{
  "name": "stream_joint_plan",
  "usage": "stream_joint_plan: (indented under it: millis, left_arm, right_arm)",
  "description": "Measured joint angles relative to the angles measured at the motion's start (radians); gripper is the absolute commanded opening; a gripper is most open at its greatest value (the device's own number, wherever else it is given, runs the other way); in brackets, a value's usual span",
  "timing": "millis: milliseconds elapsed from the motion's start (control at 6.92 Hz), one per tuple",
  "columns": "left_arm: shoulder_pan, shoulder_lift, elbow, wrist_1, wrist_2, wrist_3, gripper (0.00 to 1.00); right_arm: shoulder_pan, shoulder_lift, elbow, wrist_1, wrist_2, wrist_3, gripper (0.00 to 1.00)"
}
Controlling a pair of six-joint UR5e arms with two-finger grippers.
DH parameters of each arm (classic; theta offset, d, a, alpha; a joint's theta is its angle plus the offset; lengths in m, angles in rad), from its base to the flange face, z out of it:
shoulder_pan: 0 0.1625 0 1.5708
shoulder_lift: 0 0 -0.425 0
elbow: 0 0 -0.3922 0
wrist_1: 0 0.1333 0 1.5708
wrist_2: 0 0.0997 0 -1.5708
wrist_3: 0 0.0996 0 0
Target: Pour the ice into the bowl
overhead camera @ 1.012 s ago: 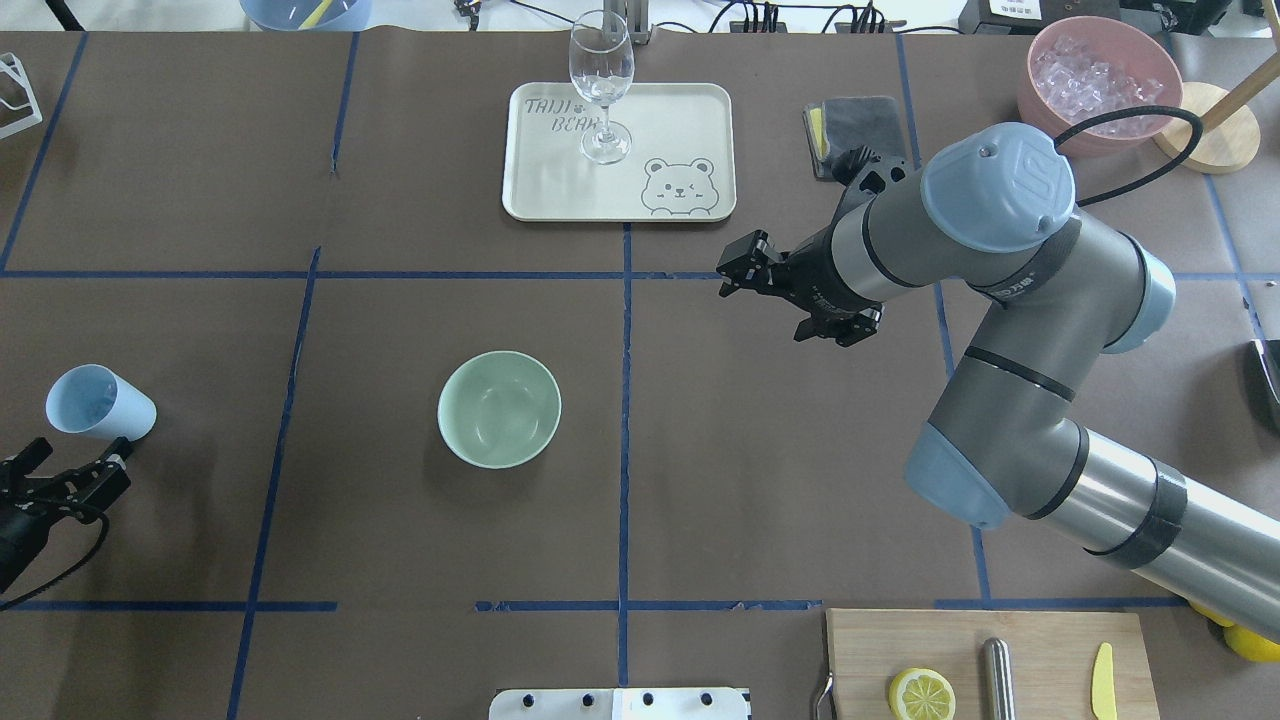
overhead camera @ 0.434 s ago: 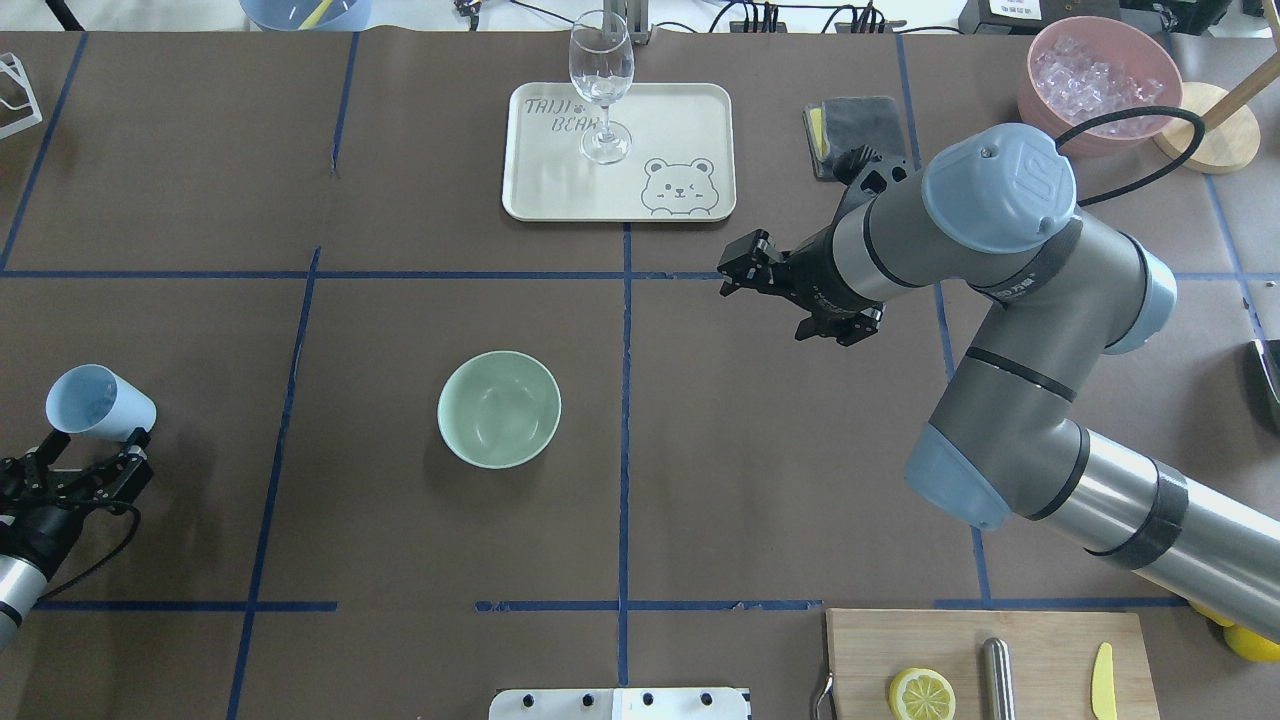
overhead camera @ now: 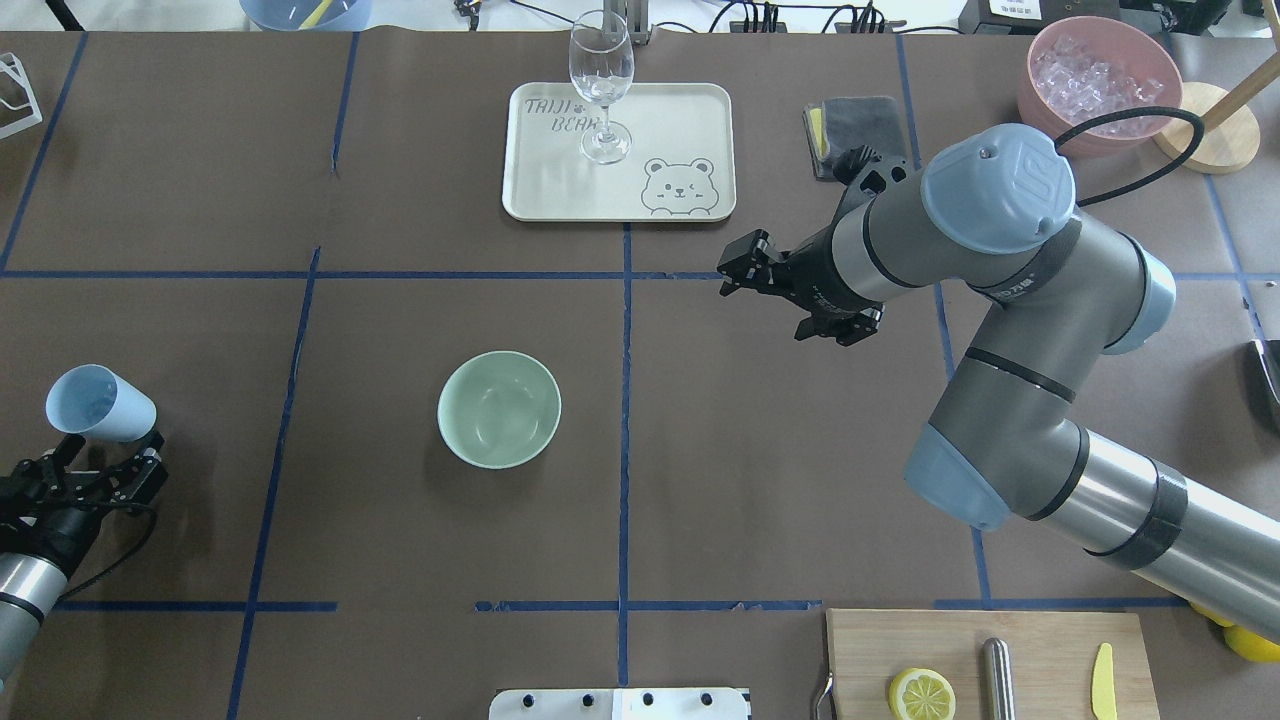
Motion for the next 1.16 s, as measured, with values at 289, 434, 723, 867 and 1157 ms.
stream_joint_plan:
  millis: [289, 434, 723, 867, 1157]
  left_arm:
    - [-0.033, -0.013, 0.009, 0.001, 0.000, 0.043, 0.98]
    - [-0.050, -0.028, 0.013, 0.002, -0.001, 0.058, 0.98]
    - [-0.082, -0.063, 0.035, 0.004, -0.001, 0.082, 0.97]
    - [-0.101, -0.084, 0.050, 0.003, -0.002, 0.098, 0.93]
    - [-0.124, -0.105, 0.067, 0.003, -0.002, 0.110, 0.88]
  right_arm:
    - [0.000, 0.001, 0.000, 0.000, -0.002, 0.000, 1.00]
    - [-0.001, 0.001, -0.002, 0.000, -0.003, -0.001, 1.00]
    - [0.001, 0.001, -0.003, 0.000, -0.003, -0.003, 1.00]
    - [0.002, 0.002, -0.003, -0.001, -0.003, -0.003, 1.00]
    - [0.003, 0.003, -0.003, -0.001, -0.004, -0.003, 1.00]
